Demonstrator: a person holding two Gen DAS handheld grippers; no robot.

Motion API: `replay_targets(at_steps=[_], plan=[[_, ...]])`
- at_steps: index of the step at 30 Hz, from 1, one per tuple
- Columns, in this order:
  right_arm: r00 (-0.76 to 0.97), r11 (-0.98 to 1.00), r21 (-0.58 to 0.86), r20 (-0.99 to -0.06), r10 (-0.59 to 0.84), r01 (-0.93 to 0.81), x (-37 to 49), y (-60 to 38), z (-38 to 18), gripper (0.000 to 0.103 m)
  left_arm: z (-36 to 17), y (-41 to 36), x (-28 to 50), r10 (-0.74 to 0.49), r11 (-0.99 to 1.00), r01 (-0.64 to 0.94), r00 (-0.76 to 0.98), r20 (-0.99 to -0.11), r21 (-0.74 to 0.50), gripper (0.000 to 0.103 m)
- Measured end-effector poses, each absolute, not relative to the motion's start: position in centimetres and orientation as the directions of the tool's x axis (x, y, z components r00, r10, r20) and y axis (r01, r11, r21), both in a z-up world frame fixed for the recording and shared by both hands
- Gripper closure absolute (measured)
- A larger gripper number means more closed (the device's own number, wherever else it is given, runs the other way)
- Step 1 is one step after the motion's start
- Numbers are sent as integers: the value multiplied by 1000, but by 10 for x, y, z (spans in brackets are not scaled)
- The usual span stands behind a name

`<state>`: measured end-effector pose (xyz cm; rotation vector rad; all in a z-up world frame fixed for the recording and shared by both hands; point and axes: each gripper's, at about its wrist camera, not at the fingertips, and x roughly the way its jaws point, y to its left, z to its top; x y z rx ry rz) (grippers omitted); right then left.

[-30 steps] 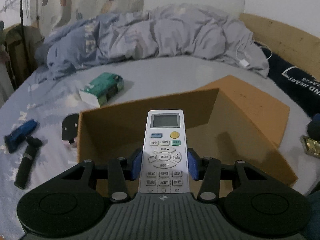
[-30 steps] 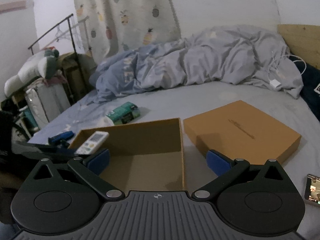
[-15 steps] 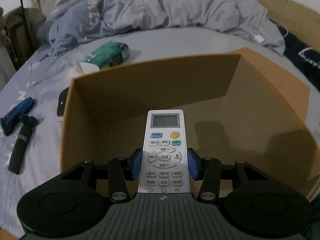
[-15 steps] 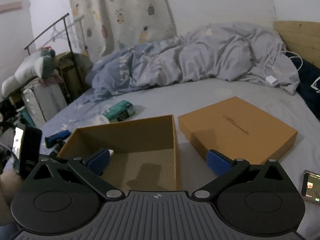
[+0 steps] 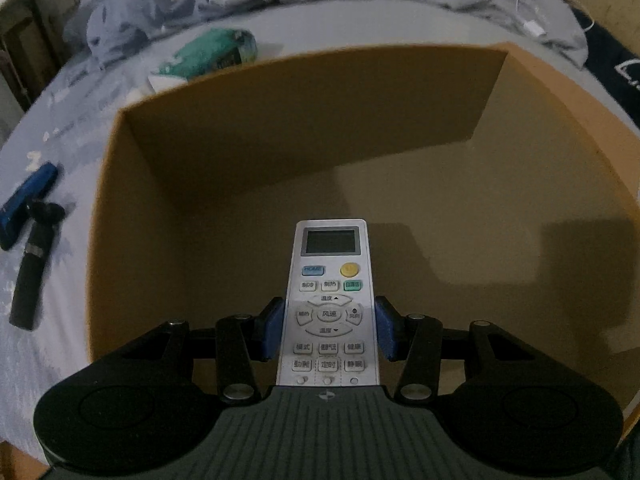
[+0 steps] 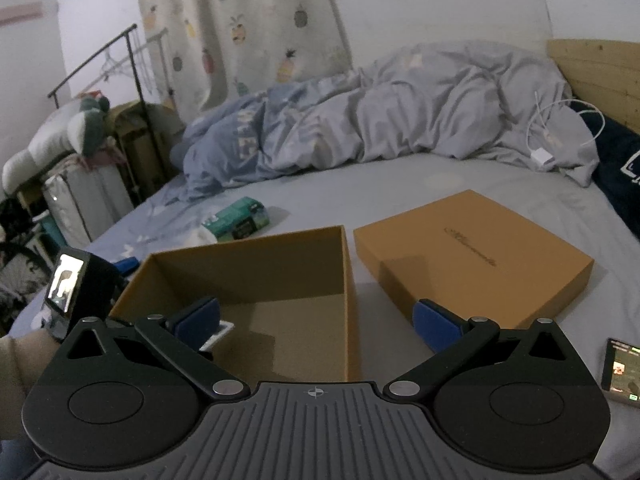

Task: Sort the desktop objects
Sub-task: 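Lower the white remote into the cardboard box and open the left tool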

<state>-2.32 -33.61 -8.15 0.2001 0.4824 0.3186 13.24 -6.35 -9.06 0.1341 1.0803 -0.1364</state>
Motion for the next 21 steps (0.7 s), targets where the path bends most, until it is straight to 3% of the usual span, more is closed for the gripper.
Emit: replay_targets(at_steps=[21], plan=[[837,935,255,-430,339,-248,-25,-337,-82,0,-115,-68,128,7,978,197,305,-952,70,56]])
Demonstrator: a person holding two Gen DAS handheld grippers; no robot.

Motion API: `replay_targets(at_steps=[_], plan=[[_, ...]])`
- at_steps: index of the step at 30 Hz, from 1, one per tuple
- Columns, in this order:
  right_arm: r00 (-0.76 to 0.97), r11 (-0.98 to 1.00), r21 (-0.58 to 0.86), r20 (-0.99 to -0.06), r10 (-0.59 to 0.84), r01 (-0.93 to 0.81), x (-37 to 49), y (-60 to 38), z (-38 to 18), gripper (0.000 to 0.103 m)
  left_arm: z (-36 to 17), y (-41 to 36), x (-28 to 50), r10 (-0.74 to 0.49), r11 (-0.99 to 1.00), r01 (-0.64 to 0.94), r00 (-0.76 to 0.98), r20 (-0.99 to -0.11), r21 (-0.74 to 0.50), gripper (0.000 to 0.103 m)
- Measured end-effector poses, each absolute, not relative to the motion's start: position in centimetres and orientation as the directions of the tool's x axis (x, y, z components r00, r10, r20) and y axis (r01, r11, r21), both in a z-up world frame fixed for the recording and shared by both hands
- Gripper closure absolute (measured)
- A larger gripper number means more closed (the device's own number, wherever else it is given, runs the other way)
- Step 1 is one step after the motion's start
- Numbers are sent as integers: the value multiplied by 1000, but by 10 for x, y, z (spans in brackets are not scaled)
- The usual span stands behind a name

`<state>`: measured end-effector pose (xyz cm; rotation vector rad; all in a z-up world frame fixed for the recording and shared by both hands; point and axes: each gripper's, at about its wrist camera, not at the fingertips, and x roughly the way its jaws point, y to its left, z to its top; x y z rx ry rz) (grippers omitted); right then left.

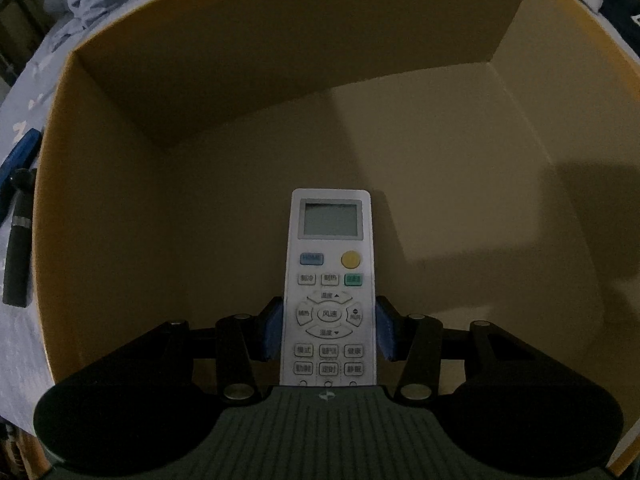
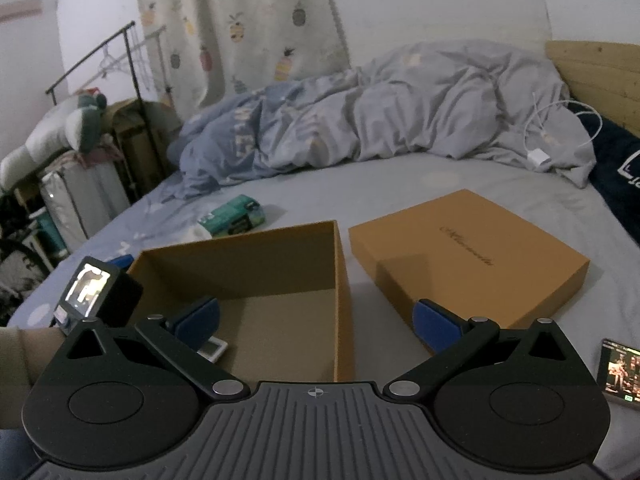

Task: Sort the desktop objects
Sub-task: 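Lower the white remote into the cardboard box and open the left tool, then withdraw the left tool from the box and move the right tool toward the mouse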

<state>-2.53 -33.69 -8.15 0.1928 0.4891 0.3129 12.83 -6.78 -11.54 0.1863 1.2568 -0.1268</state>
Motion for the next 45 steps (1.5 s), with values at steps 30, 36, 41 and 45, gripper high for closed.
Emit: replay_targets(at_steps=[30,36,41,45], plan=[[835,938,238,-436,336,-253,-23,-335,-82,0,-35,-42,71,-171,972,231,623,-763,-30,29],[834,939,231,-439,335,-256,-23,-335,-81,0,-14,-39,50,-200,971,237,740,-642,-29,24],[836,940,225,-438,331,-255,-24,-333,-81,0,-4,-36,32,-215,970,242,805,-552,-25,24],[838,942,223,-438,327,-252,-24,-333,-81,0,6,-33,19,-230,969,246,847,-480,-30,18]])
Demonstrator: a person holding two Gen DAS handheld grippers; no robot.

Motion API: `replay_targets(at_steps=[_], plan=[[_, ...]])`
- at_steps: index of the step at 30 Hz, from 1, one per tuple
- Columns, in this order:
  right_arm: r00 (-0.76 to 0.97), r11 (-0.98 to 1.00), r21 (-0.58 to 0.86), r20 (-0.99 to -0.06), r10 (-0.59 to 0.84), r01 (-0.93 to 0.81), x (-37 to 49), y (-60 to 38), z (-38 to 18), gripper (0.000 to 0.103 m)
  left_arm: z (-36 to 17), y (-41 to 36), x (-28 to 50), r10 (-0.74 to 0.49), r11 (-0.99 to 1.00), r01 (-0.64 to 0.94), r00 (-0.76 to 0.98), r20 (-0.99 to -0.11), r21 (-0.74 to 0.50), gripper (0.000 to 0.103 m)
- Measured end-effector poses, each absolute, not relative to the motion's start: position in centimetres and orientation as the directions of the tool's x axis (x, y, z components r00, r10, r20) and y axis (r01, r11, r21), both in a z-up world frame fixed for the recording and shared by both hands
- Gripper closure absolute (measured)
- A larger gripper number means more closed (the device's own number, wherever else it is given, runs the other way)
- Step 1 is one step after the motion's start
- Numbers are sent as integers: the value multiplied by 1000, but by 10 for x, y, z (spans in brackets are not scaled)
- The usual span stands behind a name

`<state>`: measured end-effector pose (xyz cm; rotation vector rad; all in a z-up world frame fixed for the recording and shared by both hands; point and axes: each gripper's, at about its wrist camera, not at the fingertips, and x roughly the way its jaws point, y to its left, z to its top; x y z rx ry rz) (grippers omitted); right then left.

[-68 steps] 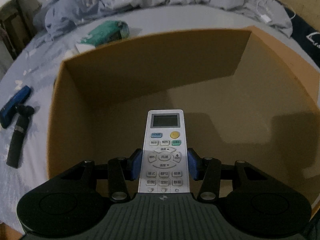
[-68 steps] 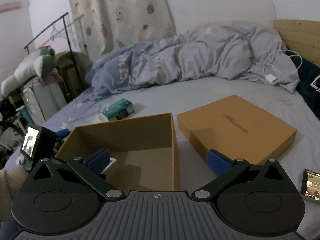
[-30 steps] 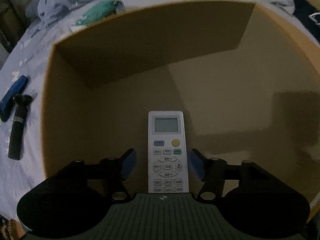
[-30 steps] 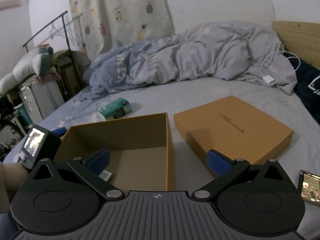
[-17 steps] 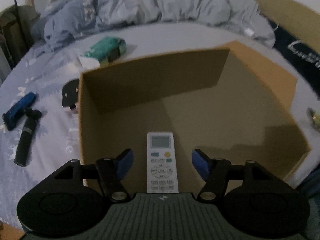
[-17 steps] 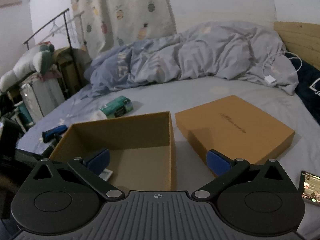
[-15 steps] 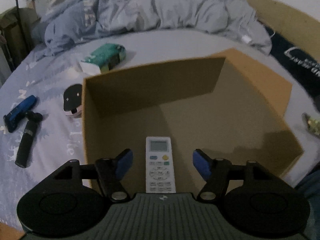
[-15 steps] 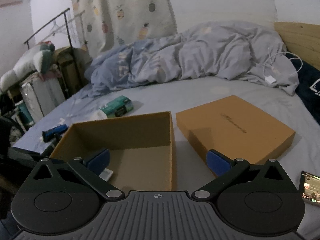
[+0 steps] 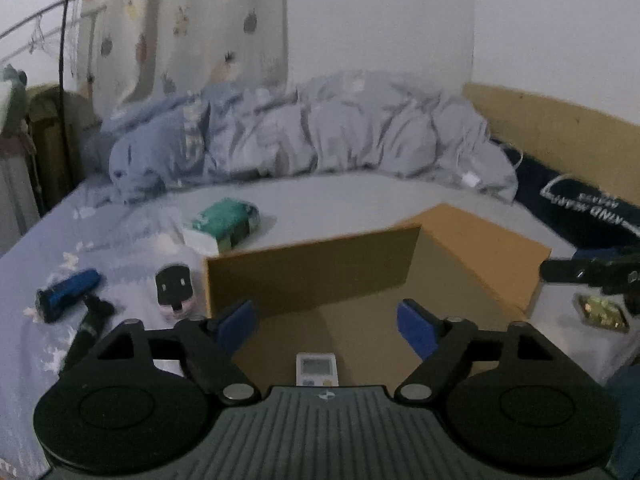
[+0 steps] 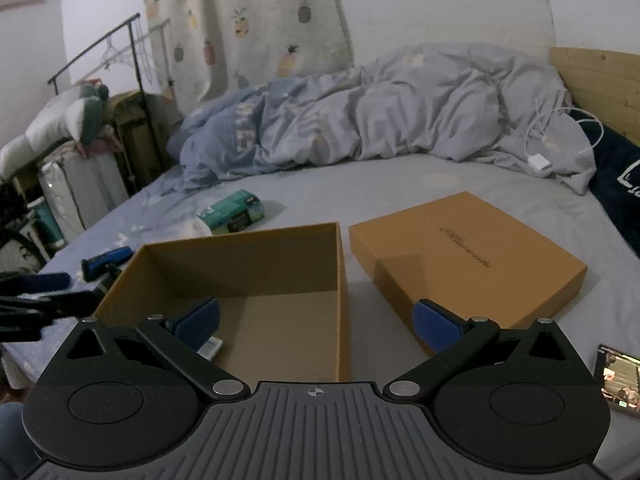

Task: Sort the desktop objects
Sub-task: 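Withdraw the left tool from the box and move the right tool toward the mouse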

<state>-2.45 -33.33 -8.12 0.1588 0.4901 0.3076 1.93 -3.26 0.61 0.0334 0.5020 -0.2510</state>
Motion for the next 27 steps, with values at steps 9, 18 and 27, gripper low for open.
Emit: replay_targets(at_steps=[9,18,27], plan=[[849,952,194,-434,300,-237,-26,-334,-83,0,19,-29,1,-265,964,261,918,-294,-55,15],[864,959,168,-420,279,-228,-25,-332,-86,0,16,-26,10,-229,973,226,938,-261,-41,1],[865,967,153,-433,253,-206,-19,-327,-90,0,14,-28,12,-191,979,203,945,-267,20,0]])
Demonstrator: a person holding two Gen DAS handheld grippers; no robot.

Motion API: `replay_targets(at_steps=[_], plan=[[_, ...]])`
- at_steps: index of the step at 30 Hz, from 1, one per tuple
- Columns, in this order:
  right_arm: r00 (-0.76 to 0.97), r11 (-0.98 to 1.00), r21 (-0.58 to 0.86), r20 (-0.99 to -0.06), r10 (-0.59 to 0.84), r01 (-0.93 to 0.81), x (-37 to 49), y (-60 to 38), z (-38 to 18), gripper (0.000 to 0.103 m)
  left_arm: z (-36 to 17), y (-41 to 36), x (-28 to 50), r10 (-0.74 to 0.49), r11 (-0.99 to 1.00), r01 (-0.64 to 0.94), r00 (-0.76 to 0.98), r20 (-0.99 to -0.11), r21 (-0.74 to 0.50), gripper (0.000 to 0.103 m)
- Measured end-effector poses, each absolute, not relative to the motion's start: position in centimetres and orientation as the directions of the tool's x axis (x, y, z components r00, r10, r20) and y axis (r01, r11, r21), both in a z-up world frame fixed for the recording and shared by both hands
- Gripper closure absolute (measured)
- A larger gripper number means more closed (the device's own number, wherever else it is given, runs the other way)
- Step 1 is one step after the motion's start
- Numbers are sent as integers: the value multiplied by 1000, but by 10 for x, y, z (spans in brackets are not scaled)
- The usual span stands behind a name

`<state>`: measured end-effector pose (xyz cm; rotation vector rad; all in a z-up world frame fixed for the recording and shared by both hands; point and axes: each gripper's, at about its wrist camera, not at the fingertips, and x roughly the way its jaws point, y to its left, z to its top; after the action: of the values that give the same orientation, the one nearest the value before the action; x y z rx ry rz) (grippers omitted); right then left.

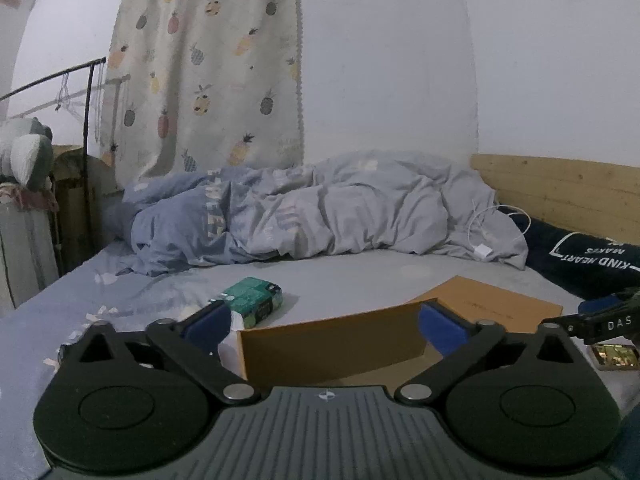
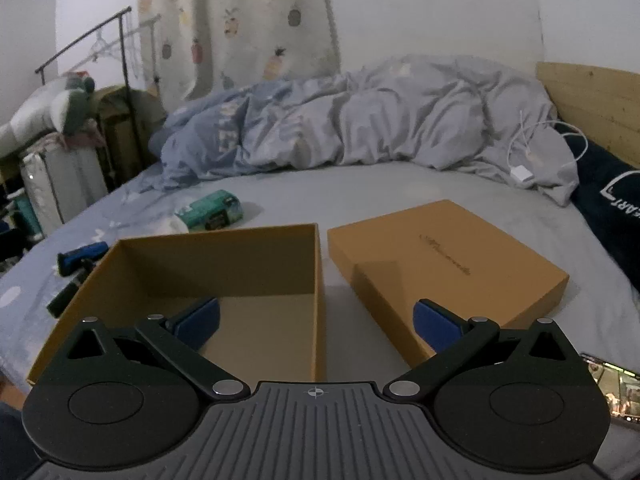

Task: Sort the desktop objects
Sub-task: 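Withdraw the left tool from the box and move the right tool toward the mouse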

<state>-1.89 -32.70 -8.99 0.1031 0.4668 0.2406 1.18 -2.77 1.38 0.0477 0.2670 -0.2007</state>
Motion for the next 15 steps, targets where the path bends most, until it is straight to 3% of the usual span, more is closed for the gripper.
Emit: replay_targets(at_steps=[15], plan=[[852,965,125,-452,263,-232,-21,-300,-103,0,11,-13,13,-167,985,171,948,-271,-9,0]])
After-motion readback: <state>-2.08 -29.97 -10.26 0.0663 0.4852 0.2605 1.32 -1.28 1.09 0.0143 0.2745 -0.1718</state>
